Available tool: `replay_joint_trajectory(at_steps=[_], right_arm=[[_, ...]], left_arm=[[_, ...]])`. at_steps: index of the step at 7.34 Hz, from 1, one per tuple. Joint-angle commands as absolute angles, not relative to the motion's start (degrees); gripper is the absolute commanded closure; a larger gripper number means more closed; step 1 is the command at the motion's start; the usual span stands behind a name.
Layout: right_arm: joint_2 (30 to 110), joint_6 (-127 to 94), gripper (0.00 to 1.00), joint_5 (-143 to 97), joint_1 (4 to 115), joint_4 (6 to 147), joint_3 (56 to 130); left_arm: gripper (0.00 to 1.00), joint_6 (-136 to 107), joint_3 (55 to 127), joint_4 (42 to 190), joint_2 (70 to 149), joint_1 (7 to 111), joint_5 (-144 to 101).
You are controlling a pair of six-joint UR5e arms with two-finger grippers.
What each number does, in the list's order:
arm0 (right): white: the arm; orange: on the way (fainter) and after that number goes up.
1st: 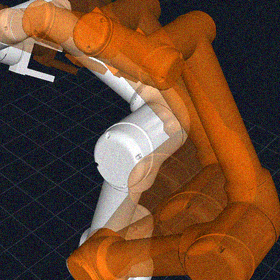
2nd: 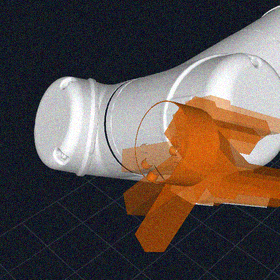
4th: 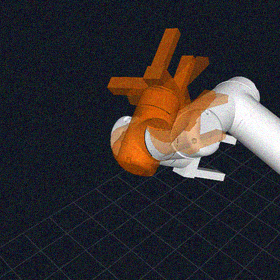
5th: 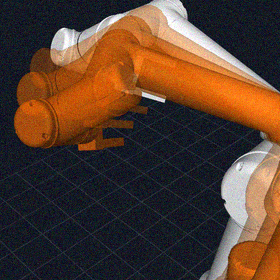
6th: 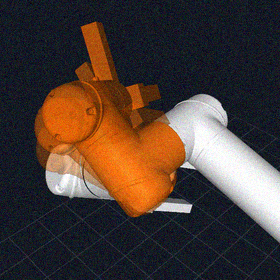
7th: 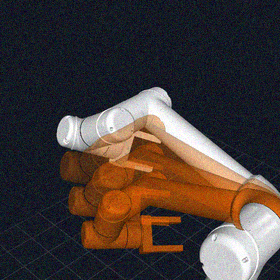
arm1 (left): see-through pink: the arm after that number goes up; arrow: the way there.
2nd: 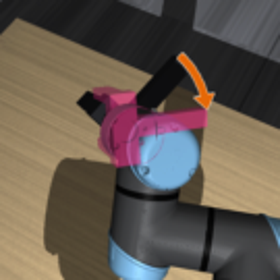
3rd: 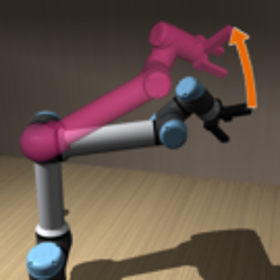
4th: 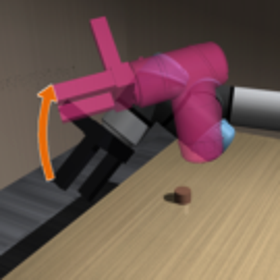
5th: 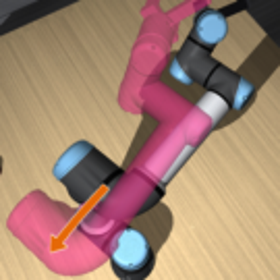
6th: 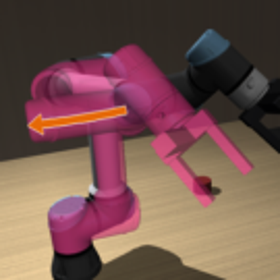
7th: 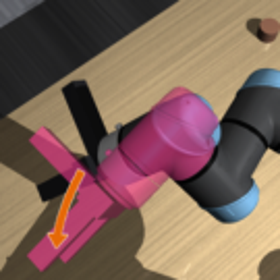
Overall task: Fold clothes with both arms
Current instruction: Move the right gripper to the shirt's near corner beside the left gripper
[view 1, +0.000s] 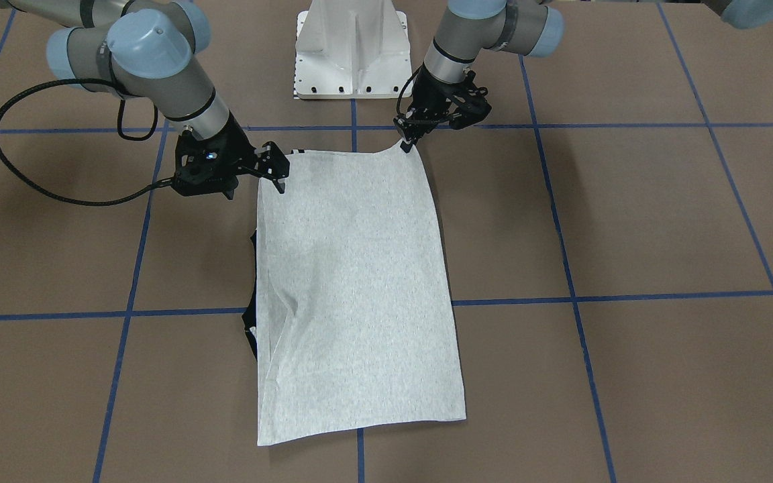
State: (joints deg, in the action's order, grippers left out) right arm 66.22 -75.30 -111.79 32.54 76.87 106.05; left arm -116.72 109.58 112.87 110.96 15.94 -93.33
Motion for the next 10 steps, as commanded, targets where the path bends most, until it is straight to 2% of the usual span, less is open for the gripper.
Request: replay_joint_trajectory(at_steps=[1, 3, 5, 10], right_arm=[[65.3, -87.4, 0.00, -104.2, 25.2, 79.2, 106.0], [61.0, -98.2, 0.00, -103.9, 24.0, 88.8, 106.0], [60.8, -104.1, 0.00, -103.9, 22.1, 92.0, 106.0], [63.0, -104.8, 0.00, -101.4, 18.1, 92.4, 105.2]], left_arm=[[1.00, -116.6, 109.7, 112.9, 111.0, 16.0, -93.3], [1.00, -116.6, 109.7, 112.9, 111.0, 16.0, -93.3], [1.00, -116.6, 109.7, 112.9, 111.1, 15.9, -93.3], [1.00, -116.6, 109.7, 113.0, 111.1, 15.8, -93.3]])
